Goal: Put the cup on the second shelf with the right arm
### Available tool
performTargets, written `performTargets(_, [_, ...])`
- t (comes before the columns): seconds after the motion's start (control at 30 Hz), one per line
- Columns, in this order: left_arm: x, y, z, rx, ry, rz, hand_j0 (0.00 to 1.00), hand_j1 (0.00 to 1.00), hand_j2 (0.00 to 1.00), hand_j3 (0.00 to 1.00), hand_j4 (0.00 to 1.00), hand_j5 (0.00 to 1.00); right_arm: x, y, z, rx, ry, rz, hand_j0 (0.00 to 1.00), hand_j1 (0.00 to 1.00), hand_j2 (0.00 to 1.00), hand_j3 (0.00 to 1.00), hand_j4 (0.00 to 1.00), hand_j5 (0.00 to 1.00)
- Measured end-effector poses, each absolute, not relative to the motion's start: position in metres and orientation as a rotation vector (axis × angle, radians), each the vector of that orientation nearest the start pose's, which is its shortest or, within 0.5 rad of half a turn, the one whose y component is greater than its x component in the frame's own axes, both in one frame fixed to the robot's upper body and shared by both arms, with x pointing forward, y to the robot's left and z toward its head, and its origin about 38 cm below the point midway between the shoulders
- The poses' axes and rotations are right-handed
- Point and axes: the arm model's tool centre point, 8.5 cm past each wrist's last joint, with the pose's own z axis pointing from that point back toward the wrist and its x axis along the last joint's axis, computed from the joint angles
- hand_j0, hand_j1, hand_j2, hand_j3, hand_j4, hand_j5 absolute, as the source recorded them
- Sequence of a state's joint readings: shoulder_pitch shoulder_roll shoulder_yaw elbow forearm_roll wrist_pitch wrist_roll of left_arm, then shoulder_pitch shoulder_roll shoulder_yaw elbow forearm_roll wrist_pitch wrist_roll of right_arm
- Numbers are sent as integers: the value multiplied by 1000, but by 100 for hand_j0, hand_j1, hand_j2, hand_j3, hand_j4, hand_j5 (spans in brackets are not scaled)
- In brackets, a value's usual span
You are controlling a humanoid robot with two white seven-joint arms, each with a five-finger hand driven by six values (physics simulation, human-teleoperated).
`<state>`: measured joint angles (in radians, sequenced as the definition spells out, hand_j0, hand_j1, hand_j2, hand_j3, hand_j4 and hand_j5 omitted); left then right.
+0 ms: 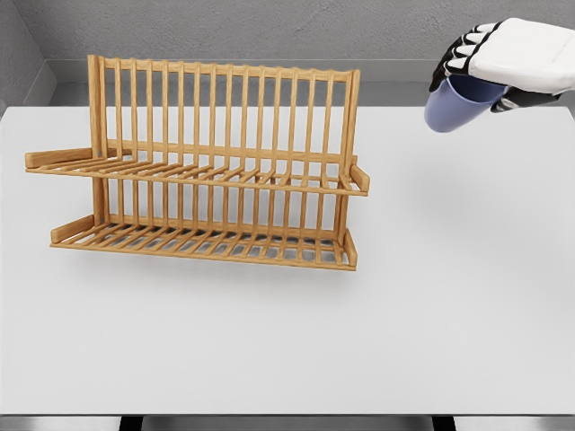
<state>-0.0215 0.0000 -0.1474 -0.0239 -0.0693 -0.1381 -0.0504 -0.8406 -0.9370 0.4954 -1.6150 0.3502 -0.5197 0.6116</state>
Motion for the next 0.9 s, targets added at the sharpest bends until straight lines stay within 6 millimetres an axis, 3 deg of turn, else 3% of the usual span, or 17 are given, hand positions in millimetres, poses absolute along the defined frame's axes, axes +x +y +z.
performTargets(0.43, [36, 263, -261, 23, -168, -229, 100, 100, 100, 100, 100, 100, 410, -289, 375, 966, 1905, -2724, 67, 67, 67, 67, 67, 67])
performTargets(0.9, [36, 263, -261, 23, -167, -229, 100, 100, 100, 100, 100, 100, 404, -273, 372, 873, 1887, -2674, 67, 67, 67, 67, 67, 67])
